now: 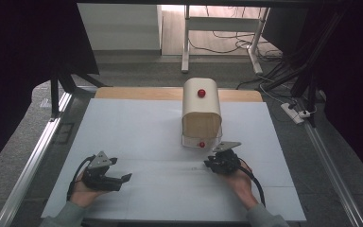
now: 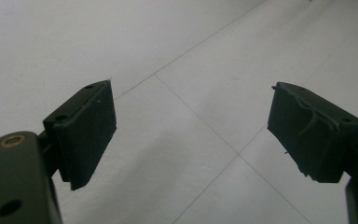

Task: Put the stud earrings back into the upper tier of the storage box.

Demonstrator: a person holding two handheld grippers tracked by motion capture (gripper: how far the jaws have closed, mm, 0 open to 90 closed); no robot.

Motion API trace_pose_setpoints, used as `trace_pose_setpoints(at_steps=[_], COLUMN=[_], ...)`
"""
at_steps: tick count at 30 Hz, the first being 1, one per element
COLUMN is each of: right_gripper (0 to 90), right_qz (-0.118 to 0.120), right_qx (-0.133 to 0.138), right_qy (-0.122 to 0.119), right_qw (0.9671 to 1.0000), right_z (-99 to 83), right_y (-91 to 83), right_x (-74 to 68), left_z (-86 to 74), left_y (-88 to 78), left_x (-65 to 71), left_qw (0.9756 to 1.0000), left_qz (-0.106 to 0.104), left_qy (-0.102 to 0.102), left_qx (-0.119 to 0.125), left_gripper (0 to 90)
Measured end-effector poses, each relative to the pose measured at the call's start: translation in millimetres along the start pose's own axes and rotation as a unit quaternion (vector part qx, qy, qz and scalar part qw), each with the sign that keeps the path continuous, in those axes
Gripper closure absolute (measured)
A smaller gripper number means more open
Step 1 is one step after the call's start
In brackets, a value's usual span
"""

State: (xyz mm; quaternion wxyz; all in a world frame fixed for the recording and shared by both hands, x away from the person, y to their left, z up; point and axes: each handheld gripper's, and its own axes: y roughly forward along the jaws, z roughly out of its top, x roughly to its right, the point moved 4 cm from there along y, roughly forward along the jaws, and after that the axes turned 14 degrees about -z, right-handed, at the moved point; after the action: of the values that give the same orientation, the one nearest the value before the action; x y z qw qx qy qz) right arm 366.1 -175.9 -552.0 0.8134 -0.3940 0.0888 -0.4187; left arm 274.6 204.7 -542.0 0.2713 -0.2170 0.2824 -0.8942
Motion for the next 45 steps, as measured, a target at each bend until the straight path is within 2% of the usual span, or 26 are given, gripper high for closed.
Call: trace_pose_setpoints(at_steps=[1,4,6,9,13,29,38,45], right_gripper=[75.2,79.5,87.2,88.5,88.8,88.9,88.9,88.8], right_qz=[-0.005,-0.010,-0.006,-0.003,0.013,0.019,0.026,0.026], right_qx=[-0.003,-0.003,-0.004,-0.005,-0.003,0.039,0.060,0.075], right_qy=[0.007,0.007,0.009,0.015,0.034,0.054,0.072,0.076], right_qw=[1.0000,0.9999,0.9999,0.9999,0.9993,0.9976,0.9953,0.9940], right_z=[-0.4,-1.1,-2.0,-3.1,-4.2,-1.5,-0.4,0.0], right_y=[-0.7,-1.6,-2.1,-2.8,-3.0,-19.6,-34.0,-44.1], right_x=[-0.5,-0.9,-0.3,-0.2,2.5,15.1,22.5,28.4], left_z=[-0.2,-1.0,-1.3,-1.6,-1.6,-2.2,-2.4,-2.5], left_y=[-0.2,-0.8,-1.1,-1.3,-1.1,-1.4,-1.4,-1.3], left_x=[0.0,-0.9,-1.2,-1.5,-1.7,-3.0,-3.3,-3.4], left_qw=[1.0000,1.0000,1.0000,1.0000,1.0000,1.0000,1.0000,1.0000], left_qz=[0.000,0.002,0.002,0.003,0.003,0.004,0.005,0.005], left_qy=[0.000,-0.002,-0.002,-0.002,-0.003,-0.004,-0.005,-0.004], left_qx=[0.000,0.001,0.001,0.001,0.001,0.001,0.001,0.000], left_gripper=[14.9,14.9,14.9,14.9,14.9,15.0,15.0,15.0])
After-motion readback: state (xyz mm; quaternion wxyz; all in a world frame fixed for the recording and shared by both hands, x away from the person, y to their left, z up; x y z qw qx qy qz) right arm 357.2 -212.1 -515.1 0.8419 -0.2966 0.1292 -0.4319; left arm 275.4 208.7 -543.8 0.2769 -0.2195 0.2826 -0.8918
